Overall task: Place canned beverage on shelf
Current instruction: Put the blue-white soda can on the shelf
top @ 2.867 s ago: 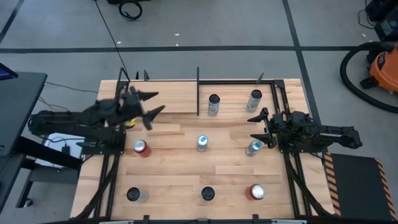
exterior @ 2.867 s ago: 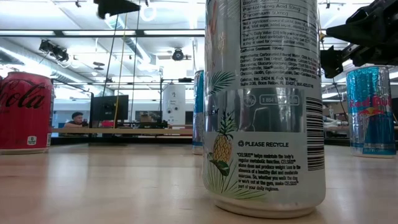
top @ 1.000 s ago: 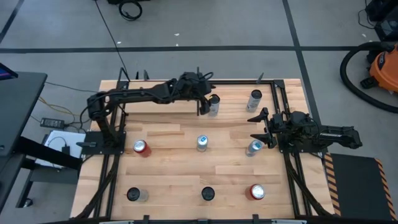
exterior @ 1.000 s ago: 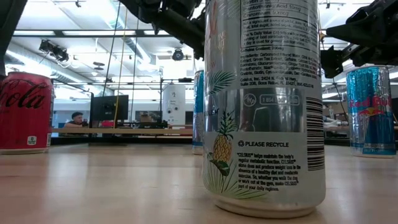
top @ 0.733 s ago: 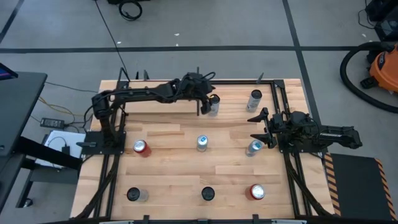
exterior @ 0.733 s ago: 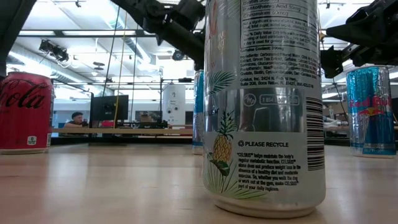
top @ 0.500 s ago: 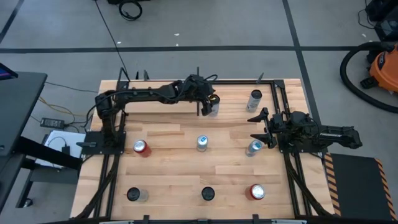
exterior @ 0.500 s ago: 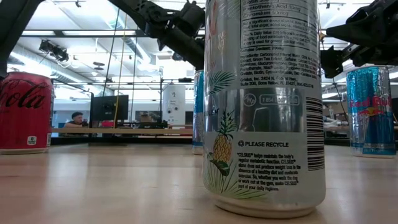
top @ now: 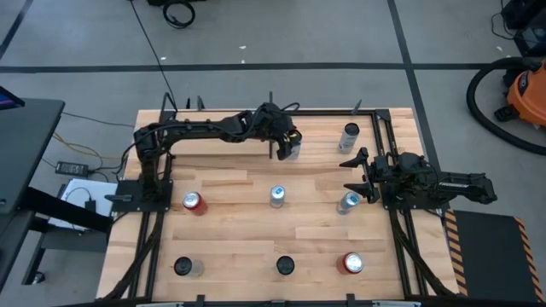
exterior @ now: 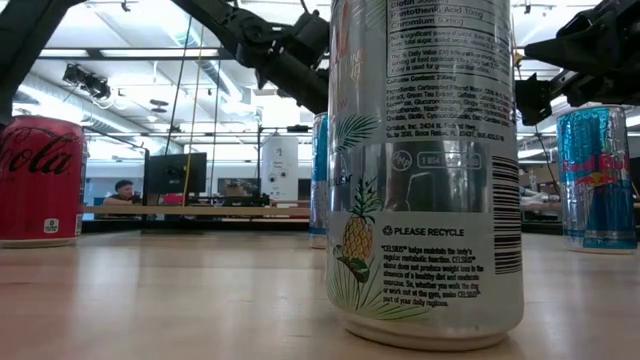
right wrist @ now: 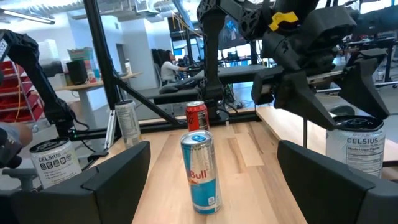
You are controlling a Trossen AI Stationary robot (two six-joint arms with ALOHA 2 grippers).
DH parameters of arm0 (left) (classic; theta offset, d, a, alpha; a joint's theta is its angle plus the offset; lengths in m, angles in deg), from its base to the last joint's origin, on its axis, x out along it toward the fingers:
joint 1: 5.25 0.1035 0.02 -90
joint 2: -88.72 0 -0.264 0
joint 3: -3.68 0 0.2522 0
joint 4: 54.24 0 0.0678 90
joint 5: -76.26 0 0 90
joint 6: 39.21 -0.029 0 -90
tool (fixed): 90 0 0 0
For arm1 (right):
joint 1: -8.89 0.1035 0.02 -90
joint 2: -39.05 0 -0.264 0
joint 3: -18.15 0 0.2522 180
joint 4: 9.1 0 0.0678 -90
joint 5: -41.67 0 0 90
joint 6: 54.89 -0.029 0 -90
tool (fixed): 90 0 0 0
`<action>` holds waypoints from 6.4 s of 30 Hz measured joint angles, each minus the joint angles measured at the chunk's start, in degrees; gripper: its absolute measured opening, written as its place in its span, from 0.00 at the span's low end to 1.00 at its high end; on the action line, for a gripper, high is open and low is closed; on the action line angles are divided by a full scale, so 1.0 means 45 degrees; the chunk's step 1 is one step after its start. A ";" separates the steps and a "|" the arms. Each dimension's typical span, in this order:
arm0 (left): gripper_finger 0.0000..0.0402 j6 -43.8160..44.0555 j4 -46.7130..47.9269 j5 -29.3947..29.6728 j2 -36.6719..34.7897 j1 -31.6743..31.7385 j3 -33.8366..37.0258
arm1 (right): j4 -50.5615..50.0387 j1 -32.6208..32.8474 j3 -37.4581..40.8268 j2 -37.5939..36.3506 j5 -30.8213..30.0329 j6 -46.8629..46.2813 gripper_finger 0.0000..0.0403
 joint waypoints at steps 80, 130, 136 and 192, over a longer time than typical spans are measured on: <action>0.63 -0.1419 1.0366 0.0735 -0.0006 -0.0109 -0.9727 | 0.0363 -0.0005 0.0000 0.0049 -0.0011 -0.0004 0.90; 0.63 -0.1079 1.5330 0.1654 -0.2984 0.4026 -0.6159 | 0.0408 -0.0003 0.0000 0.0044 -0.0011 -0.0005 0.90; 0.63 -0.1096 1.3825 0.1681 -0.4782 0.4503 -0.3182 | 0.0403 -0.0003 0.0000 0.0044 -0.0011 -0.0005 0.90; 0.73 -0.1028 0.4895 0.1672 -1.0038 0.7603 0.6720 | 0.0398 -0.0005 0.0000 0.0047 -0.0011 -0.0005 0.90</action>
